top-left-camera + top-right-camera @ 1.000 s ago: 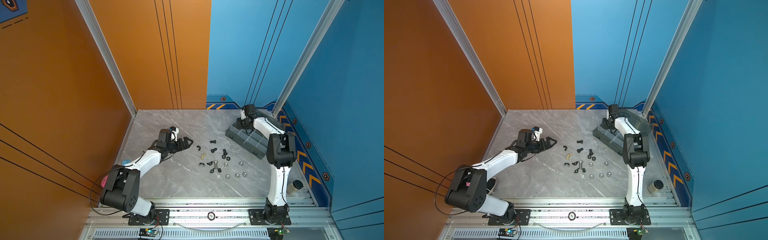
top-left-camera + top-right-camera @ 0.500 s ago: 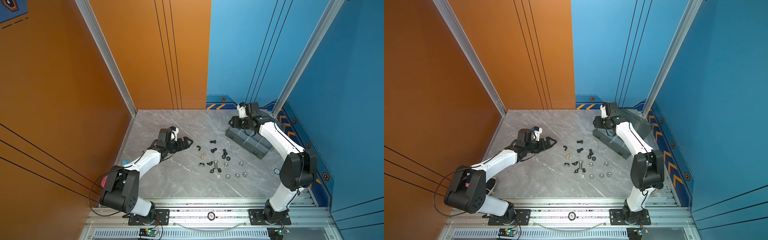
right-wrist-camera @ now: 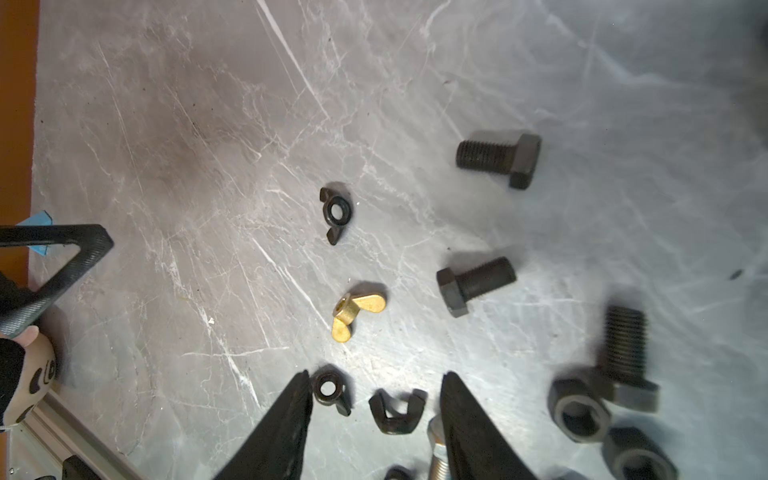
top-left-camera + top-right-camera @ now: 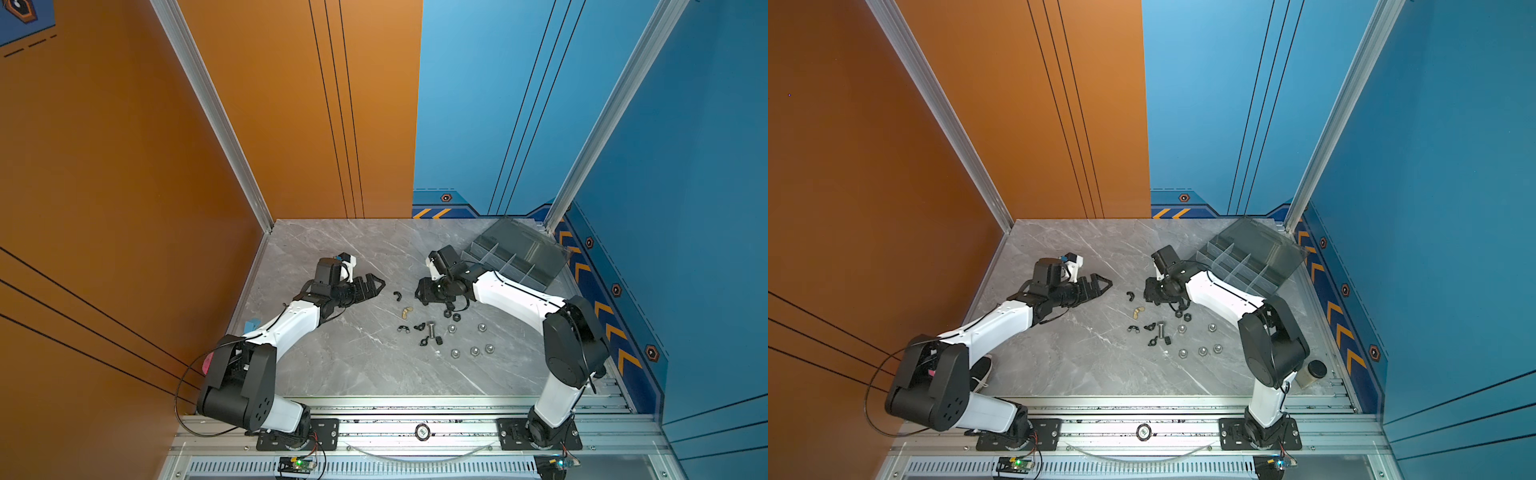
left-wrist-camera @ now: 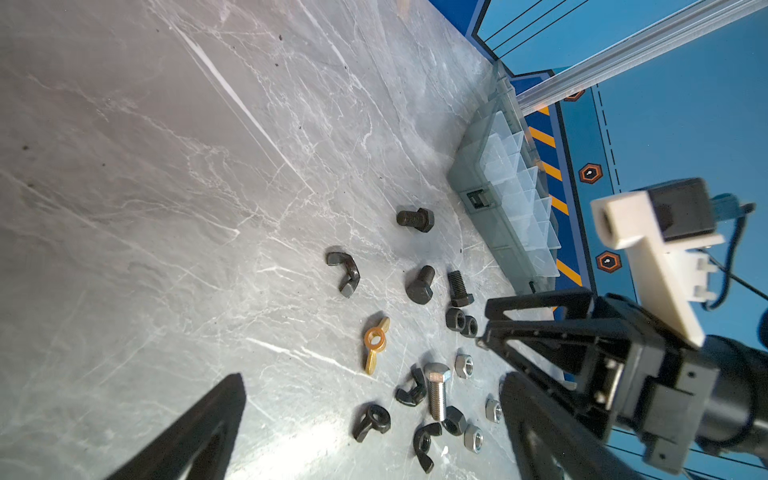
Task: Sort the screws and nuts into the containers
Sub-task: 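Move the right gripper back over a second brass wing nut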
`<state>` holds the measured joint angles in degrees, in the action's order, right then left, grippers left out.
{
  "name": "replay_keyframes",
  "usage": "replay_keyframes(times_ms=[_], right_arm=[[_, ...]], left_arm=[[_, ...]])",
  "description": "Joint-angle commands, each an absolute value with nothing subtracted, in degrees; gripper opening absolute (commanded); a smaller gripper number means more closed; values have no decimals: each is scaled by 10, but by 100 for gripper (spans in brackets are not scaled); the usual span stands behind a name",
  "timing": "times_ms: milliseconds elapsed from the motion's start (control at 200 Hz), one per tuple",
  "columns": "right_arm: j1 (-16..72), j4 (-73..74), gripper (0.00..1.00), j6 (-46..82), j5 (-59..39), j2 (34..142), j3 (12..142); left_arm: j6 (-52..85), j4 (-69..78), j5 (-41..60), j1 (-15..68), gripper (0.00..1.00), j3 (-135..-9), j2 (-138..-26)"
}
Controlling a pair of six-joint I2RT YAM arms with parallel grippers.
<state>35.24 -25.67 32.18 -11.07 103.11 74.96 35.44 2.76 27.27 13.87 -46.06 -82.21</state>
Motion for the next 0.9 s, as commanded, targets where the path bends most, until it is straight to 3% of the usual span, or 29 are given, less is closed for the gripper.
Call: replay_keyframes(times_ms=[0, 496, 896], right_arm=[[372, -244, 53, 378, -85, 1050, 753], [431, -245, 54, 552, -47, 1104, 789], [433, -231, 54, 595, -40, 1140, 801]], left_arm=[[350, 20, 283, 128, 98, -443, -800], [340, 19, 312, 98, 98, -420, -787], [332, 22, 329, 84, 98, -412, -784]])
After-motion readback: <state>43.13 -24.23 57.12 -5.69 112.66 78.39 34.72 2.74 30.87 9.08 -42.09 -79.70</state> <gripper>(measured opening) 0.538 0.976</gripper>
